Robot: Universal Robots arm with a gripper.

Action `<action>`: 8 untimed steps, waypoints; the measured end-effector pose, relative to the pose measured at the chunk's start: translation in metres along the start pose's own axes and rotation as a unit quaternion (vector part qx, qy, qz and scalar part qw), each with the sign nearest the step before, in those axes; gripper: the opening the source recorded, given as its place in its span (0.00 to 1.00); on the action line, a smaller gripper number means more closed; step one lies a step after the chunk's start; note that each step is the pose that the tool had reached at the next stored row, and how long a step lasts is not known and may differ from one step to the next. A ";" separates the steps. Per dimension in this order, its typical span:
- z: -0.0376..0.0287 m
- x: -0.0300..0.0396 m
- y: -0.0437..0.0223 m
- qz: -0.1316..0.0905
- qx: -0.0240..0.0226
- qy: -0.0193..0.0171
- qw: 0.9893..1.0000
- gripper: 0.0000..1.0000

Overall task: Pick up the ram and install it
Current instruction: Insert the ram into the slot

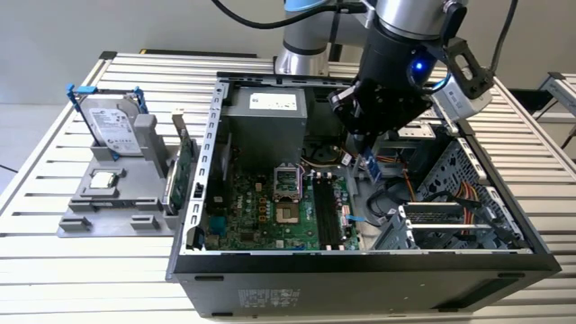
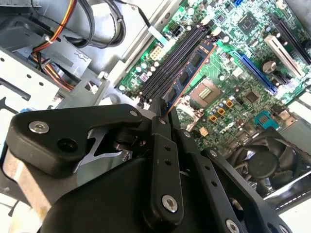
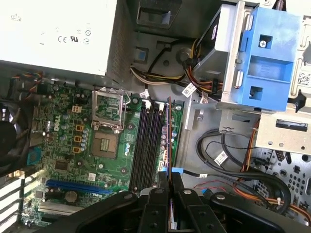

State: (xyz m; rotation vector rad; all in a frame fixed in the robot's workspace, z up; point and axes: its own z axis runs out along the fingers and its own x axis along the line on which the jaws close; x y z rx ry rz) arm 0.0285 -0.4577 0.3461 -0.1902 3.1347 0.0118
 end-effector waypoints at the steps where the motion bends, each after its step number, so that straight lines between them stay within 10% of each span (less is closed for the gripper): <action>1: 0.0000 0.0000 0.0000 0.005 0.000 0.000 1.000 0.00; 8: 0.0023 0.0000 0.0000 0.048 0.000 0.000 0.999 0.00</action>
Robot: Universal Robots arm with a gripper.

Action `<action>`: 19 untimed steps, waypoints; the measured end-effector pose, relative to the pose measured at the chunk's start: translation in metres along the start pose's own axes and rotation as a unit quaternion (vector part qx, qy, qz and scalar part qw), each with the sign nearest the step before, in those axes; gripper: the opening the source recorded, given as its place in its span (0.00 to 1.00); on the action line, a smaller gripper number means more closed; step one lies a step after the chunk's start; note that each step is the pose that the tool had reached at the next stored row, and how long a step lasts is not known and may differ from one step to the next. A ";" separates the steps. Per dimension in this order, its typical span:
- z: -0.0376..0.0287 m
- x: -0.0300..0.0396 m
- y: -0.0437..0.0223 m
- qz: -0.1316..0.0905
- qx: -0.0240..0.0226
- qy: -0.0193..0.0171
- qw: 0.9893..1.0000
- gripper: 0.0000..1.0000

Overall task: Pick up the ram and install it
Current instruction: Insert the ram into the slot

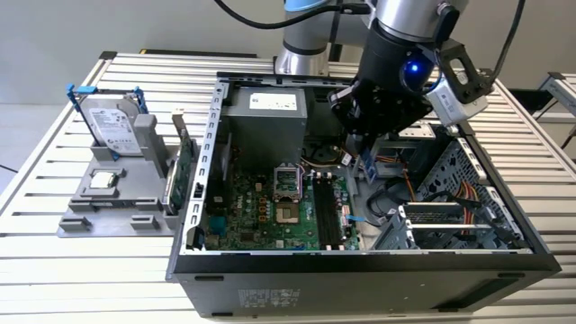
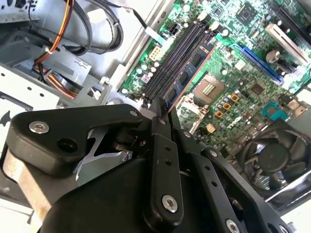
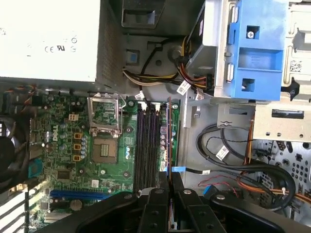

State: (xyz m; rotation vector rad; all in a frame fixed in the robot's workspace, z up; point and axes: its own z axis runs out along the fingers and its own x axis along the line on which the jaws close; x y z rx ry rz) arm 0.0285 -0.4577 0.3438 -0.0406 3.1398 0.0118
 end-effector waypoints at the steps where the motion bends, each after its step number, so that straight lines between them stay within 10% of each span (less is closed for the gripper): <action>1: 0.0003 0.0000 0.0000 0.003 0.000 0.000 1.000 0.00; 19: 0.0087 0.0007 -0.0001 0.035 0.000 0.000 0.999 0.00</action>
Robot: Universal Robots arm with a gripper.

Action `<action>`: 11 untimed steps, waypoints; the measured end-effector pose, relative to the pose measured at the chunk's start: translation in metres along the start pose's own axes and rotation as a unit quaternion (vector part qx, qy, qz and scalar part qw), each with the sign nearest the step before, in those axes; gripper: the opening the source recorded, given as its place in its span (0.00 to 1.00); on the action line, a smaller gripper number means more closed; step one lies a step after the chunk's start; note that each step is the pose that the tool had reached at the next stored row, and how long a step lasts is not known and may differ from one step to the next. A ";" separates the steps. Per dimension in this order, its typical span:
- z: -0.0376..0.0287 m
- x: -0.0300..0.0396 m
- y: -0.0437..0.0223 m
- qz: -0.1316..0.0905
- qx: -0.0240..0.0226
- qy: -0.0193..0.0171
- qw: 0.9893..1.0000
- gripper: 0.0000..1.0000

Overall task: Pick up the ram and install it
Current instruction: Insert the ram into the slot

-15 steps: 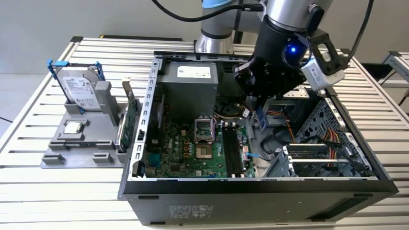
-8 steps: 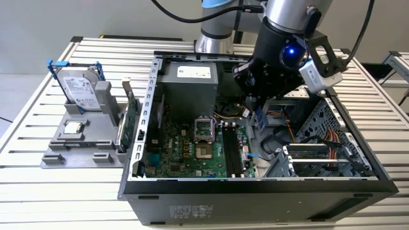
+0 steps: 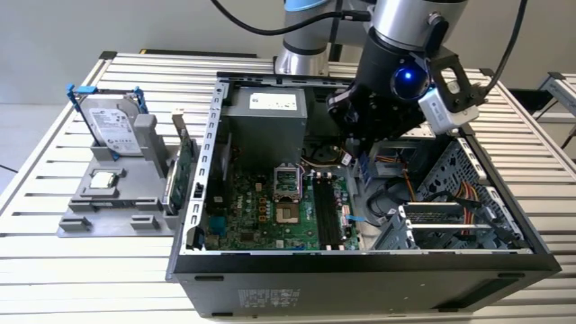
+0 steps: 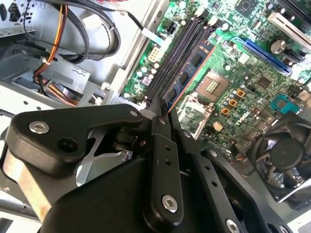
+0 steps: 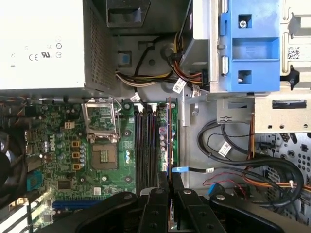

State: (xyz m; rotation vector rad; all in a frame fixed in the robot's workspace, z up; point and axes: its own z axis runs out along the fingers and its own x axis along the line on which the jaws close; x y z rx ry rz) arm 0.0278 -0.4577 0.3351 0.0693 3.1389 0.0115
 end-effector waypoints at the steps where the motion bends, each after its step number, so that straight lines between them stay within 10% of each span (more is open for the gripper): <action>1: 0.0004 0.0000 0.0000 0.001 0.000 0.000 1.000 0.00; 11: 0.0037 0.0001 0.0000 0.002 0.000 0.000 1.000 0.00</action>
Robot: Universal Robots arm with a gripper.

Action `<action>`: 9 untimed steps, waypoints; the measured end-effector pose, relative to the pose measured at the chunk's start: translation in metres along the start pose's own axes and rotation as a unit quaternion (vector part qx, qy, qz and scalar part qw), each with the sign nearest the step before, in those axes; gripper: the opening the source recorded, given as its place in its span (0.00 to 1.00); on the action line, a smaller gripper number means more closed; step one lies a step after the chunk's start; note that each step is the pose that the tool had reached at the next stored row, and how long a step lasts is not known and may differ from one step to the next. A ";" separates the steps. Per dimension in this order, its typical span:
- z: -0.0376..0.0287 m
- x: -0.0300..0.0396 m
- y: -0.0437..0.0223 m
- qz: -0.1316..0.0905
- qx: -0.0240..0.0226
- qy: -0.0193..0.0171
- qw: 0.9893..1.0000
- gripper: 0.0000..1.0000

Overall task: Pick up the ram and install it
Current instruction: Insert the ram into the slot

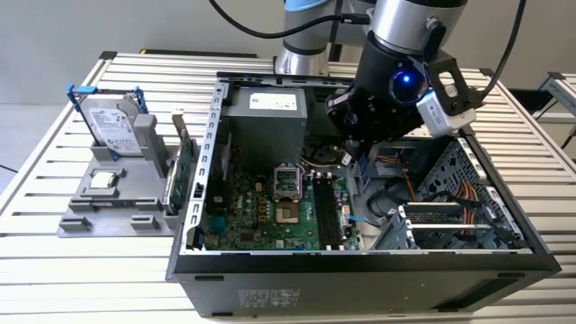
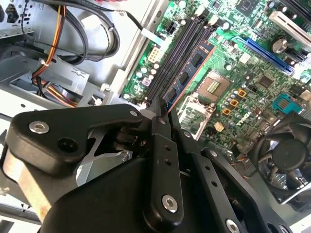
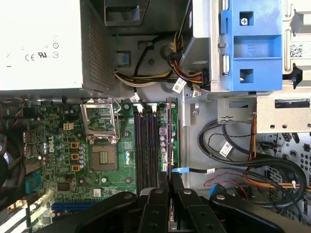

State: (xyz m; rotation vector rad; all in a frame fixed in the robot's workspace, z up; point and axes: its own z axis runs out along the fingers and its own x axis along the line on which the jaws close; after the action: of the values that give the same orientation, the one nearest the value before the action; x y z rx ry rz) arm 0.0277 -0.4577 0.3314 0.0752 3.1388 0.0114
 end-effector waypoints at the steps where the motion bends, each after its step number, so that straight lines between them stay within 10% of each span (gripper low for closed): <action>1: 0.0007 0.0000 0.0000 0.000 0.000 0.000 1.000 0.00; 9: 0.0081 0.0000 -0.0011 -0.001 0.000 0.000 1.000 0.00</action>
State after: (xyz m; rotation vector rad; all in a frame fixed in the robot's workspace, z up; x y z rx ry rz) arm 0.0277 -0.4587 0.3233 0.0717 3.1389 0.0113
